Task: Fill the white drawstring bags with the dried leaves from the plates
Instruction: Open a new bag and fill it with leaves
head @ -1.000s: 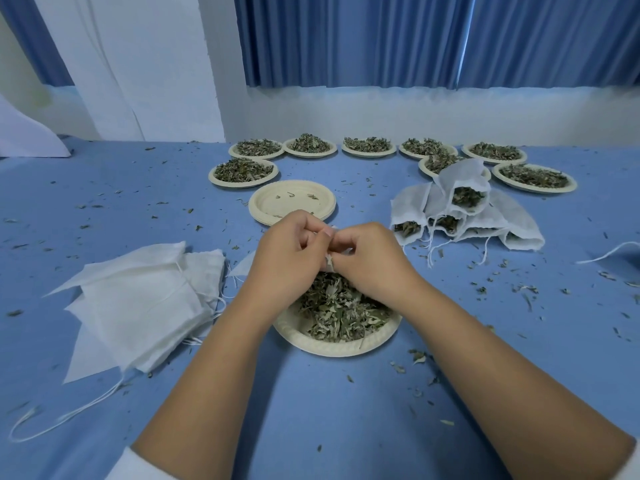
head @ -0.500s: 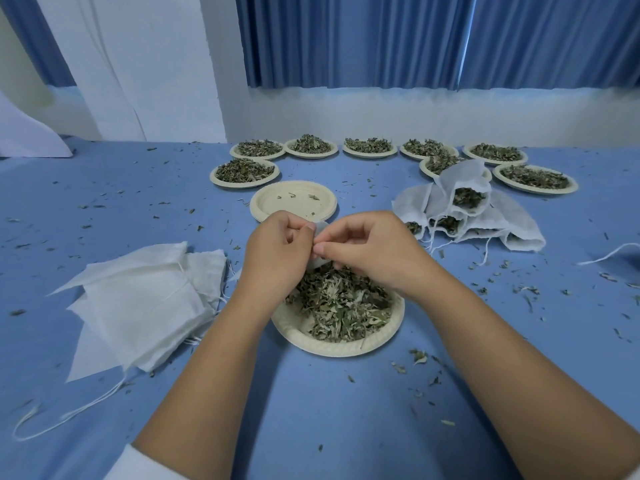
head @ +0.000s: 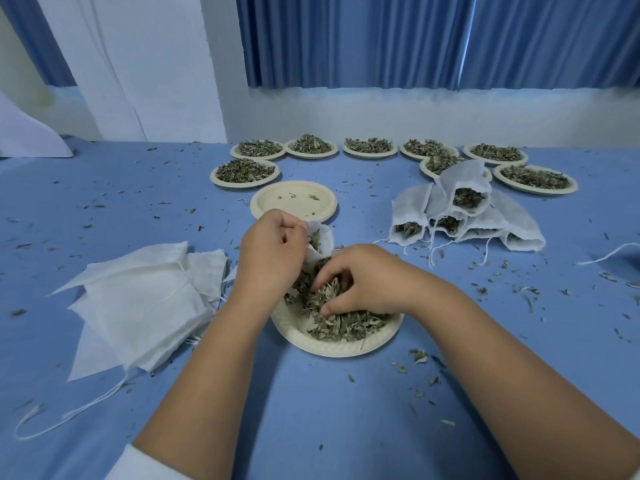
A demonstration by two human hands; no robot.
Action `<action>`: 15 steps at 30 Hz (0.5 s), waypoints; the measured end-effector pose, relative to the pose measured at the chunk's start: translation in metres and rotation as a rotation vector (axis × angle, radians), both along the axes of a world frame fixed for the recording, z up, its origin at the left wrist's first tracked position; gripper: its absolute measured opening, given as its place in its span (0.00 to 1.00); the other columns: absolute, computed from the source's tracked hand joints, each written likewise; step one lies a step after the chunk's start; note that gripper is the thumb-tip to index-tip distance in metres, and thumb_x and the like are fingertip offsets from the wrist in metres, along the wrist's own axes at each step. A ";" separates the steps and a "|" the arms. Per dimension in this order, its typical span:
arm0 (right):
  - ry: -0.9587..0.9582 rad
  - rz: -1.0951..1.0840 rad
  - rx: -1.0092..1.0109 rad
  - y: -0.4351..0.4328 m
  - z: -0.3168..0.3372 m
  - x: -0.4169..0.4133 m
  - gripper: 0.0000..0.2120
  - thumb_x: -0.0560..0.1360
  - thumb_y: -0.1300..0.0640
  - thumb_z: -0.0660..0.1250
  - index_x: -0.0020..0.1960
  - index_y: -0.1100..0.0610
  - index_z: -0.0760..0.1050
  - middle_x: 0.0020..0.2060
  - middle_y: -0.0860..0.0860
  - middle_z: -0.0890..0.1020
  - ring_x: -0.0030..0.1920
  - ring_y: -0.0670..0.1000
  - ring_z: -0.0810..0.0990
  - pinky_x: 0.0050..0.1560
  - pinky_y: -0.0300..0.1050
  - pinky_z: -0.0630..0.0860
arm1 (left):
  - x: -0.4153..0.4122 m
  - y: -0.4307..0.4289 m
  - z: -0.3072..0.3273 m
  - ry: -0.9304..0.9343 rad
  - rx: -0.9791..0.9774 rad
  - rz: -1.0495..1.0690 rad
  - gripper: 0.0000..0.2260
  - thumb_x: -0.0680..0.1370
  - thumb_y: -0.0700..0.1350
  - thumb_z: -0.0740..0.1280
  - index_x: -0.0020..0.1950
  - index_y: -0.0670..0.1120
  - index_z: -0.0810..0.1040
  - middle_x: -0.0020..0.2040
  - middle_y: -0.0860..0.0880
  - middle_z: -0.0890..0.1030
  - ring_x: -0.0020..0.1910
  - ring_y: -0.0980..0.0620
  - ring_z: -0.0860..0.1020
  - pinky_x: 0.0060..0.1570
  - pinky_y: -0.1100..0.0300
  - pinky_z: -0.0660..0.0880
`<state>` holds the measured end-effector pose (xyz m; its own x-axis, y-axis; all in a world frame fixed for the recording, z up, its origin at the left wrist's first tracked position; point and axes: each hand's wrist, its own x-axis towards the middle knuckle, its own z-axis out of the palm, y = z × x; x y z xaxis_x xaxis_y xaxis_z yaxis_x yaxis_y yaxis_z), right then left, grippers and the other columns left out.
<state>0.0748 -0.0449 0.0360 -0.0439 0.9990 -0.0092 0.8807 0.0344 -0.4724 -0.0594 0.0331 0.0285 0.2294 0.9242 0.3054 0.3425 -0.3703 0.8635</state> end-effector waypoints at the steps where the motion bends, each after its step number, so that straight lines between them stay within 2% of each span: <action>1: -0.008 -0.002 0.019 0.001 -0.001 -0.001 0.14 0.68 0.49 0.78 0.53 0.45 0.83 0.39 0.41 0.78 0.39 0.41 0.74 0.42 0.38 0.73 | 0.000 0.000 0.000 0.001 0.004 0.003 0.05 0.79 0.46 0.65 0.44 0.49 0.76 0.33 0.51 0.82 0.35 0.57 0.79 0.29 0.71 0.68; 3: 0.010 -0.008 0.040 0.001 0.000 -0.002 0.12 0.69 0.50 0.78 0.51 0.46 0.83 0.37 0.44 0.79 0.36 0.44 0.75 0.41 0.43 0.75 | -0.001 0.000 0.000 0.006 0.010 0.011 0.05 0.79 0.46 0.64 0.44 0.49 0.76 0.33 0.51 0.82 0.35 0.57 0.79 0.29 0.71 0.68; 5: 0.079 -0.020 0.061 -0.001 0.002 0.000 0.10 0.69 0.51 0.78 0.49 0.46 0.84 0.29 0.40 0.78 0.31 0.41 0.74 0.33 0.35 0.70 | -0.001 0.000 0.001 0.015 0.011 0.020 0.05 0.80 0.47 0.64 0.45 0.49 0.76 0.36 0.50 0.82 0.36 0.56 0.79 0.31 0.68 0.69; 7: 0.172 -0.044 0.107 -0.002 0.006 0.003 0.08 0.68 0.52 0.78 0.47 0.47 0.84 0.25 0.35 0.75 0.29 0.36 0.73 0.31 0.30 0.66 | -0.003 0.000 0.001 0.003 0.008 0.020 0.05 0.79 0.47 0.64 0.45 0.49 0.76 0.35 0.49 0.82 0.37 0.54 0.80 0.33 0.65 0.71; 11: 0.397 -0.075 0.169 -0.006 0.017 0.010 0.06 0.67 0.52 0.79 0.43 0.45 0.85 0.30 0.43 0.80 0.30 0.38 0.72 0.33 0.28 0.67 | -0.005 0.001 0.003 -0.050 -0.033 -0.006 0.04 0.79 0.46 0.65 0.46 0.48 0.77 0.28 0.58 0.81 0.30 0.62 0.78 0.35 0.59 0.72; 15: 0.625 -0.104 0.179 -0.008 0.024 0.019 0.06 0.68 0.54 0.79 0.43 0.46 0.85 0.30 0.40 0.81 0.32 0.37 0.76 0.36 0.28 0.71 | -0.005 0.001 0.003 -0.069 -0.058 -0.021 0.04 0.79 0.46 0.66 0.45 0.49 0.77 0.26 0.58 0.79 0.27 0.64 0.77 0.36 0.59 0.73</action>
